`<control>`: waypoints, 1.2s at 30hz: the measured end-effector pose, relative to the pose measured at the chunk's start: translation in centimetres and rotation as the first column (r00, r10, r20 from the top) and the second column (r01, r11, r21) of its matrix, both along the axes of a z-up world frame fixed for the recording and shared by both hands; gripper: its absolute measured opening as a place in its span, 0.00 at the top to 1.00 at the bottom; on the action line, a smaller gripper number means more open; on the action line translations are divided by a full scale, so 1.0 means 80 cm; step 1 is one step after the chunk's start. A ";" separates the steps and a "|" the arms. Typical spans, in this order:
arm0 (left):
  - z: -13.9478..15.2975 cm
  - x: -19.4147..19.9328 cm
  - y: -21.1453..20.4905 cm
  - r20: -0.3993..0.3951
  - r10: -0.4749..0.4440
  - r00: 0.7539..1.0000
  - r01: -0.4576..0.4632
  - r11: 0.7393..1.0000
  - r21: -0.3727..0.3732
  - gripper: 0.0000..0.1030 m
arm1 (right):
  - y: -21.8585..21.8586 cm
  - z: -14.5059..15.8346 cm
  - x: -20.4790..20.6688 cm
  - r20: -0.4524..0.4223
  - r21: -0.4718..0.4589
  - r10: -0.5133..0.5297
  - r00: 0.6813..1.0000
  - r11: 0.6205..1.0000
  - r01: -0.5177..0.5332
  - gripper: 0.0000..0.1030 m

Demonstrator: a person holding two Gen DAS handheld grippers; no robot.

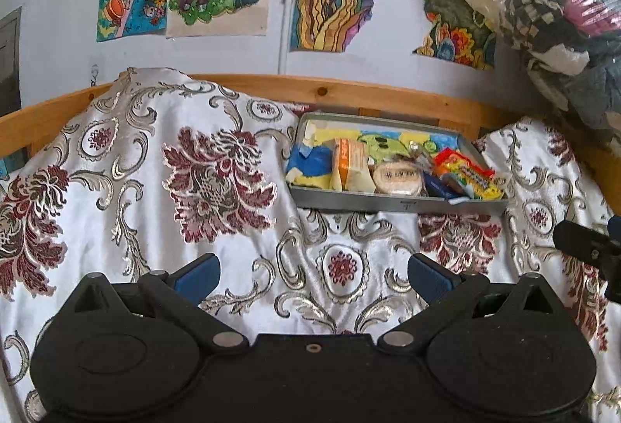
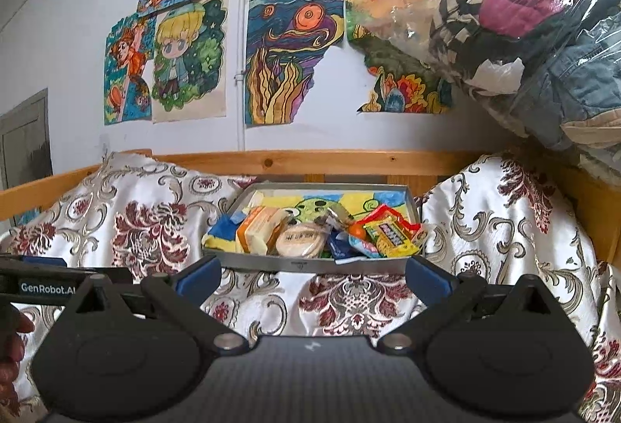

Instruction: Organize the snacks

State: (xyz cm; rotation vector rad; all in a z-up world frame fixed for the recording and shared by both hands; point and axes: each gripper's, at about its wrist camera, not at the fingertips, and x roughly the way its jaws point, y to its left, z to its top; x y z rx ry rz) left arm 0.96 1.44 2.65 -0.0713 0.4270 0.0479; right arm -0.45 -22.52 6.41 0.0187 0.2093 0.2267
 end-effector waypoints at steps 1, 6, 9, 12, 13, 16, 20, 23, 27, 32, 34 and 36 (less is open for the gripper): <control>-0.003 0.001 -0.001 -0.004 -0.001 1.000 0.001 1.000 0.007 0.01 | 0.000 -0.003 0.001 -0.005 0.001 -0.001 1.000 1.000 0.001 0.00; -0.018 0.008 -0.002 -0.019 -0.003 1.000 0.003 1.000 0.023 0.01 | -0.003 -0.019 0.004 -0.022 0.010 -0.014 1.000 1.000 0.015 0.00; -0.027 0.012 -0.002 -0.036 -0.001 0.999 0.002 1.000 0.028 0.01 | -0.005 -0.029 0.006 -0.023 0.004 -0.024 0.999 1.000 0.024 0.00; -0.037 0.017 -0.002 -0.058 -0.003 0.998 0.005 0.999 0.031 0.01 | -0.006 -0.040 0.009 -0.026 -0.007 -0.033 0.999 0.999 0.033 0.00; -0.039 0.018 -0.002 -0.063 -0.005 0.998 0.007 0.999 0.031 0.01 | -0.006 -0.043 0.011 -0.032 -0.011 -0.038 0.999 0.999 0.037 0.00; -0.046 0.020 -0.002 -0.082 -0.005 0.997 0.007 1.000 0.025 0.01 | -0.009 -0.053 0.017 -0.063 -0.003 -0.044 0.997 0.999 0.044 0.00; -0.050 0.021 -0.002 -0.091 -0.006 0.996 0.008 1.000 0.027 0.01 | -0.013 -0.061 0.022 -0.085 -0.001 -0.064 0.994 0.998 0.065 0.00; -0.050 0.020 -0.003 -0.091 -0.006 0.996 0.009 1.000 0.030 0.01 | -0.015 -0.064 0.023 -0.093 0.000 -0.068 0.993 0.998 0.069 0.00; -0.050 0.020 -0.004 -0.091 -0.006 0.996 0.009 1.000 0.030 0.01 | -0.015 -0.065 0.023 -0.098 -0.006 -0.065 0.993 0.998 0.065 0.00; -0.050 0.019 -0.004 -0.092 -0.006 0.996 0.009 0.999 0.031 0.01 | -0.014 -0.066 0.022 -0.103 -0.009 -0.063 0.993 0.998 0.062 0.00; -0.050 0.019 -0.004 -0.092 -0.007 0.996 0.010 0.999 0.032 0.01 | -0.013 -0.065 0.022 -0.104 -0.011 -0.060 0.993 0.998 0.059 0.00; -0.050 0.018 -0.004 -0.093 -0.007 0.996 0.010 0.999 0.032 0.01 | -0.012 -0.065 0.022 -0.105 -0.012 -0.059 0.993 0.998 0.058 0.00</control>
